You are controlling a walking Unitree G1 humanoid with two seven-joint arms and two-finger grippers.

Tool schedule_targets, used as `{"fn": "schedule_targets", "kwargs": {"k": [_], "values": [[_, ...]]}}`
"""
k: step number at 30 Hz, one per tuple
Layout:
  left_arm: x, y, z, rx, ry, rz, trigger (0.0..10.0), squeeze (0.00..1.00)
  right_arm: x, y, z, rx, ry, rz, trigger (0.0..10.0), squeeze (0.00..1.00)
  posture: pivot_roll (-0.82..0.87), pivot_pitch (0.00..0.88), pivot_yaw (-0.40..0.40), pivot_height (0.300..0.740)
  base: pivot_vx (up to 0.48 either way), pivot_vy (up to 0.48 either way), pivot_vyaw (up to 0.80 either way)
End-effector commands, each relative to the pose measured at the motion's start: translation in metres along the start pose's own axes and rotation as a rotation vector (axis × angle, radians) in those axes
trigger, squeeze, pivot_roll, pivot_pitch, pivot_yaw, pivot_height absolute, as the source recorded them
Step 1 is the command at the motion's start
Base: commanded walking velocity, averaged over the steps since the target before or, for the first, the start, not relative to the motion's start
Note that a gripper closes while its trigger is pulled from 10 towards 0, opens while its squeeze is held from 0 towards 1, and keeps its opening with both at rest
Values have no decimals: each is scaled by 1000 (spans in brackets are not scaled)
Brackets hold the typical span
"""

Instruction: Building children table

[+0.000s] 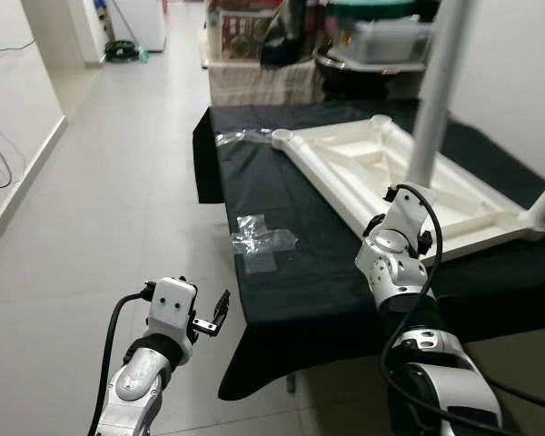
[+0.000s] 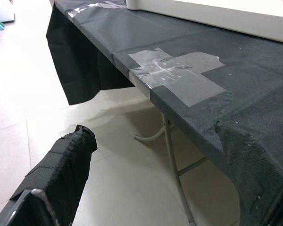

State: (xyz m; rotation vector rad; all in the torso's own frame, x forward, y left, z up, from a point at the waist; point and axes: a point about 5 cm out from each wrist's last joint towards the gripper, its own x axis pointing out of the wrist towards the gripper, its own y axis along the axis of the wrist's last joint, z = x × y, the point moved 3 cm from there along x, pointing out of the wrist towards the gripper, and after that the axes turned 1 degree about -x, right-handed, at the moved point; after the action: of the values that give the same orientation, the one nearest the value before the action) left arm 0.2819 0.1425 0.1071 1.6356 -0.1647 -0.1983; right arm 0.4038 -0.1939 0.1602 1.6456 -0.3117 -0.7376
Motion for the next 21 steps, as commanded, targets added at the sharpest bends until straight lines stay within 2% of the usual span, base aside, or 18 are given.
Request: {"fn": "schedule_targets", "kwargs": {"k": [1,6,10,16,18,21], "values": [[0,-4,3,4,-11,-12,10000,0,-1,8,0,22,5,22,10000,1000,68,0,-89,740,0,0,0],[0,-4,2,4,-9,-11,10000,0,-2,13,0,33,15,41,10000,1000,69,0,-89,740,0,0,0],[0,-4,0,6,-3,-11,10000,0,1,7,3,15,17,20,10000,1000,77,0,-95,740,0,0,0],[-1,-4,-2,10,3,-12,10000,0,5,9,7,10,33,46,10000,1000,80,0,-96,740,0,0,0],[-1,-4,-3,13,7,-12,10000,0,10,0,6,-29,72,-12,10000,1000,84,0,-96,740,0,0,0],[-2,-3,-3,12,8,-11,10000,0,12,4,6,-21,98,6,10000,1000,88,0,-96,740,0,0,0]]}}
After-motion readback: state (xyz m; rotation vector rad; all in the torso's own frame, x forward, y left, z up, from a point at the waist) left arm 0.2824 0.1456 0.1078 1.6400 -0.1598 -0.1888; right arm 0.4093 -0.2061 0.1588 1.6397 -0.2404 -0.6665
